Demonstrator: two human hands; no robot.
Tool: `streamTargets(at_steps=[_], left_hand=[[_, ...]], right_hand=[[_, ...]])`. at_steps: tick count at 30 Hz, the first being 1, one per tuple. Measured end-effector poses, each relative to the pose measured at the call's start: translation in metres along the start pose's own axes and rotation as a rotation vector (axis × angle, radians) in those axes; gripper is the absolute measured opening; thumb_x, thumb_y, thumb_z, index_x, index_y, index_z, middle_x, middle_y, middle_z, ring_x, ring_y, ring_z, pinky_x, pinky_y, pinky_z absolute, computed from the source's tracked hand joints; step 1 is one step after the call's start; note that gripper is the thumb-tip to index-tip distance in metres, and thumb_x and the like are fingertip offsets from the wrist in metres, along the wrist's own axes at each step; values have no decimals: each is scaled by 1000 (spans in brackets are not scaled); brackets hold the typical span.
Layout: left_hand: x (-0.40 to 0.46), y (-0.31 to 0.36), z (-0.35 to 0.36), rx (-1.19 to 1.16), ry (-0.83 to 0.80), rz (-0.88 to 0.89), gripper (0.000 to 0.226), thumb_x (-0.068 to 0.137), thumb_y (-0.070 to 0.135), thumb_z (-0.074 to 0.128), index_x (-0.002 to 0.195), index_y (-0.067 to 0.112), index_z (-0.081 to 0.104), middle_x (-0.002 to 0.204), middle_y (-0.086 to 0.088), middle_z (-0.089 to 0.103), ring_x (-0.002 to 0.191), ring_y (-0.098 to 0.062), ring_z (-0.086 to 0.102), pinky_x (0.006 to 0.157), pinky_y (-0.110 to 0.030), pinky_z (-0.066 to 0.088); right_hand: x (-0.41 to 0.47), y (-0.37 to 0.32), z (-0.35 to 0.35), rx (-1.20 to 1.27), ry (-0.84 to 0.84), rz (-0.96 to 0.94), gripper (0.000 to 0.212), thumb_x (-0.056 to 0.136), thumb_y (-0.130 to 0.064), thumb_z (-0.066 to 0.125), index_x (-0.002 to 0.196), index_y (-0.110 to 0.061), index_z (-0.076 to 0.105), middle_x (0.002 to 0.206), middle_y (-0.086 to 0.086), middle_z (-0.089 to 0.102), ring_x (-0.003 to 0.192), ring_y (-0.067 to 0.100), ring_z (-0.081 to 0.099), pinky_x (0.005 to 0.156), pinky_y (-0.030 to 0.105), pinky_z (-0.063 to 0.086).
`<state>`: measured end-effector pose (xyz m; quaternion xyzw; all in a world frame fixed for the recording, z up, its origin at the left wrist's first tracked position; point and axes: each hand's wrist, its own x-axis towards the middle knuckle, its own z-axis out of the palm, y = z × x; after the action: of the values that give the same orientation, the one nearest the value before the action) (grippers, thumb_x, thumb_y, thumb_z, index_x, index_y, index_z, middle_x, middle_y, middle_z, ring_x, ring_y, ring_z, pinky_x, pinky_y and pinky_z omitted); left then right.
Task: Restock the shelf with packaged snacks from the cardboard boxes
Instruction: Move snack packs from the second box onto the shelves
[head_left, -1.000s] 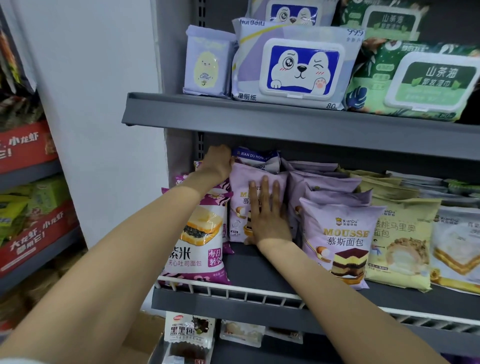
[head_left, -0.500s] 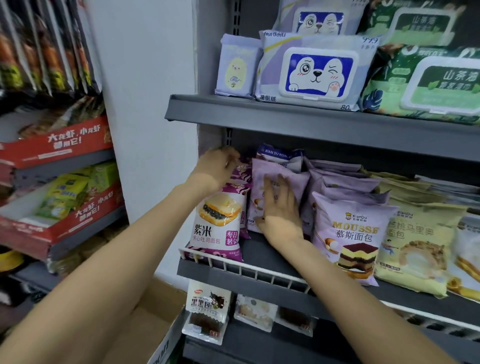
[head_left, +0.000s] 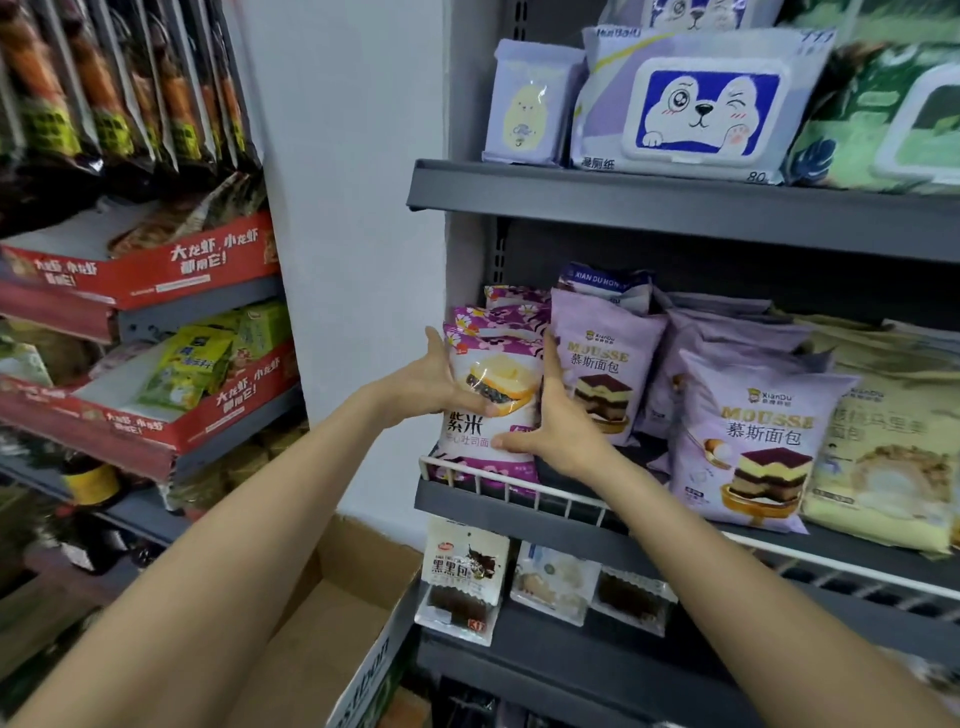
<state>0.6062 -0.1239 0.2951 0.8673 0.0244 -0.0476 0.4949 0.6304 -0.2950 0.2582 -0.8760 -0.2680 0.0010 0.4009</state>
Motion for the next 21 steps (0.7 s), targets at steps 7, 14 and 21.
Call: streamTargets(at_steps=[7, 14, 21], left_hand=[[15, -13, -4, -95, 61, 226, 76, 72, 1, 76, 133, 17, 33, 98, 13, 58, 87, 2, 58, 63, -5, 51], [33, -14, -12, -55, 26, 233, 88, 72, 0, 77, 140, 14, 22, 113, 2, 54, 98, -10, 57, 77, -17, 51], [29, -8, -10, 832, 470, 381, 148, 52, 59, 81, 146, 15, -23, 156, -13, -18, 146, -28, -10, 117, -49, 0]], right_hand=[[10, -5, 24, -168, 166, -83, 117, 78, -13, 75, 145, -42, -17, 159, 13, 8, 146, 26, 17, 116, 41, 25], [26, -14, 34, -421, 281, 41, 112, 82, -22, 71, 147, -34, -19, 156, 17, 0, 135, 32, 39, 102, 43, 45], [24, -3, 22, -174, 285, 66, 132, 68, -13, 82, 145, -31, -24, 153, 15, 20, 123, 29, 50, 87, 25, 50]])
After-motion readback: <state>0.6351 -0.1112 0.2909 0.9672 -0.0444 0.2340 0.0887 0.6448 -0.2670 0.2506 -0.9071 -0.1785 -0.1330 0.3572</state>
